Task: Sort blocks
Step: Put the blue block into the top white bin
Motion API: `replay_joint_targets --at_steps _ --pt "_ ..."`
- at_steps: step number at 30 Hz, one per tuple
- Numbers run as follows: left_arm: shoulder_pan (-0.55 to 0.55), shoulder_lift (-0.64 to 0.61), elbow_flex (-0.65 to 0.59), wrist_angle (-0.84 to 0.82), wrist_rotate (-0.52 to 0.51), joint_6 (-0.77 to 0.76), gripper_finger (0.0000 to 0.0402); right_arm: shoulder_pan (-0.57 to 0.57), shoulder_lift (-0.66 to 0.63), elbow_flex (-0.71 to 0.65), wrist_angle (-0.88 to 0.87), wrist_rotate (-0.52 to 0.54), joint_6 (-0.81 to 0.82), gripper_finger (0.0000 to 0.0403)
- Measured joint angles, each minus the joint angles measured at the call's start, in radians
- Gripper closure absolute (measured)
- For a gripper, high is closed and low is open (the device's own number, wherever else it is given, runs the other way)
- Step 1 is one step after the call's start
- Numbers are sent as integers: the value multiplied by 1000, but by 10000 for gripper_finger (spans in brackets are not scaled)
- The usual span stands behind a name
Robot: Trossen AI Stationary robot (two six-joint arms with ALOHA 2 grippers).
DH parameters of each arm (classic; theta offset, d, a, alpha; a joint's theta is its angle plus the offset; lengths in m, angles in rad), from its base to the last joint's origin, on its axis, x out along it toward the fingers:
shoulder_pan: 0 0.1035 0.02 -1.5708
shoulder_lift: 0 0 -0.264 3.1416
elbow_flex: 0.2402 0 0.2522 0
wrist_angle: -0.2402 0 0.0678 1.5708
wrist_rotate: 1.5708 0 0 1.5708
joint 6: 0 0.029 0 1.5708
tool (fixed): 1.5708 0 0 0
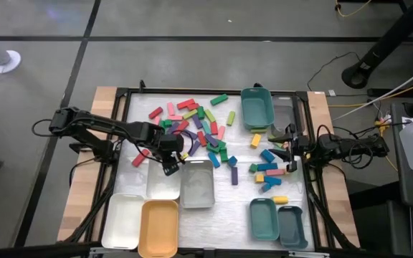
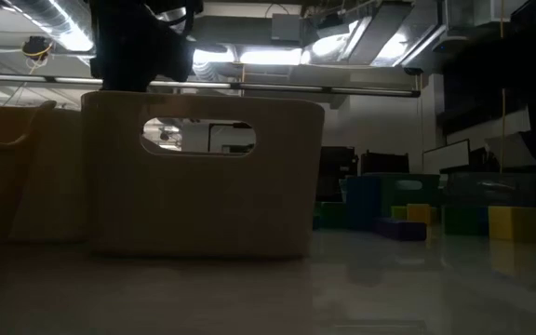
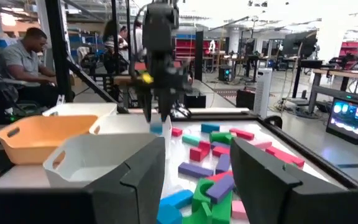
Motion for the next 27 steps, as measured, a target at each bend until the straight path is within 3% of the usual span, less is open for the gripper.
replay_joint_targets --at_steps 5,11,23,27 --pt "0 13 0 4 14 14 183 0 21 98 -147 16 42 221" --pt "0 8 0 56 16 -1 189 0 134 242 -362 170 233 221" --pt "0 8 0 220 16 108 198 0 641 434 -711 200 693 221" --pt "0 8 0 228 12 136 200 0 809 472 -777 135 797 221"
